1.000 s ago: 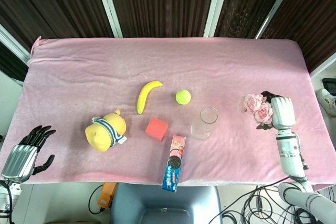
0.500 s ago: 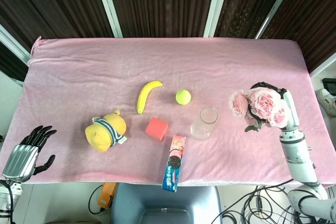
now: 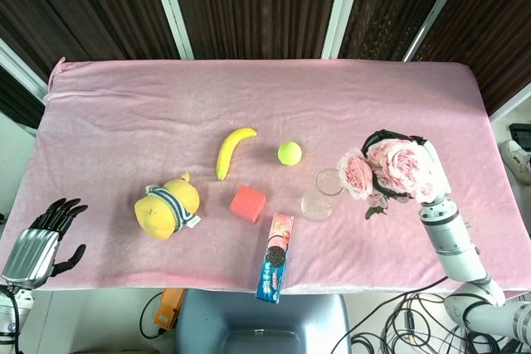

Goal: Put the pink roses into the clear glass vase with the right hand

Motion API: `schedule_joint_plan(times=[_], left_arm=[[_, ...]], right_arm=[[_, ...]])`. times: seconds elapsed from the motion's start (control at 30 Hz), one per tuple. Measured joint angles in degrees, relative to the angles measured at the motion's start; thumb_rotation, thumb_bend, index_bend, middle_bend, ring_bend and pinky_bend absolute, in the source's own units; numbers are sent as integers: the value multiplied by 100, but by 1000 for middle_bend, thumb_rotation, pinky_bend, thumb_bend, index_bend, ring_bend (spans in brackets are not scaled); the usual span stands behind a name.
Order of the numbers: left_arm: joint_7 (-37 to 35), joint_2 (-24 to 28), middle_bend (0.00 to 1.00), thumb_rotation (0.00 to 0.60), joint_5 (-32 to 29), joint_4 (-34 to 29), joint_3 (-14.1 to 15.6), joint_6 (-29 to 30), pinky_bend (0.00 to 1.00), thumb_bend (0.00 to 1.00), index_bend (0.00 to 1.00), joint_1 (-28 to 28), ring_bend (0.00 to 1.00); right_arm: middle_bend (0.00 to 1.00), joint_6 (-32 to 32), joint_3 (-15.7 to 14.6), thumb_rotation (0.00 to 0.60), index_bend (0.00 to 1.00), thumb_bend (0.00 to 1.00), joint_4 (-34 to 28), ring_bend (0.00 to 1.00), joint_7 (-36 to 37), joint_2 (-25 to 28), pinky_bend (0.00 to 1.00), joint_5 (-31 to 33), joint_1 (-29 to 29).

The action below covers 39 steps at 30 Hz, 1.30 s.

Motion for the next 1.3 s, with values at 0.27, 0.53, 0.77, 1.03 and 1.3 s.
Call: schedule_joint_plan(times=[0.27,0.53,0.77,1.03,1.3], left_arm=[[-24,9,123,600,22,3,7,16,266,338,189,8,69],[-39,11,123,600,28,9,1,41,267,338,189,18,69],[-75,15,123,600,13,23,-11,51,266,338,189,22,69],[-105,20,123,600,-4,37,-29,68,266,338,189,30,69],[-104,17,123,600,-27,44,-37,35,266,339,189,17,69]], right_arm=[[647,-97,11,600,782,591,-189,711,158,-62,805,-48,273],[648,-154,-75,600,782,592,-103,712,294,-205,807,12,356],[649,-289,-191,600,782,592,309,712,793,-450,808,98,460],[649,-503,-354,600,781,592,995,712,1240,-815,808,250,554],[598,-745,-530,600,637,590,1831,569,1637,-1190,716,331,643]])
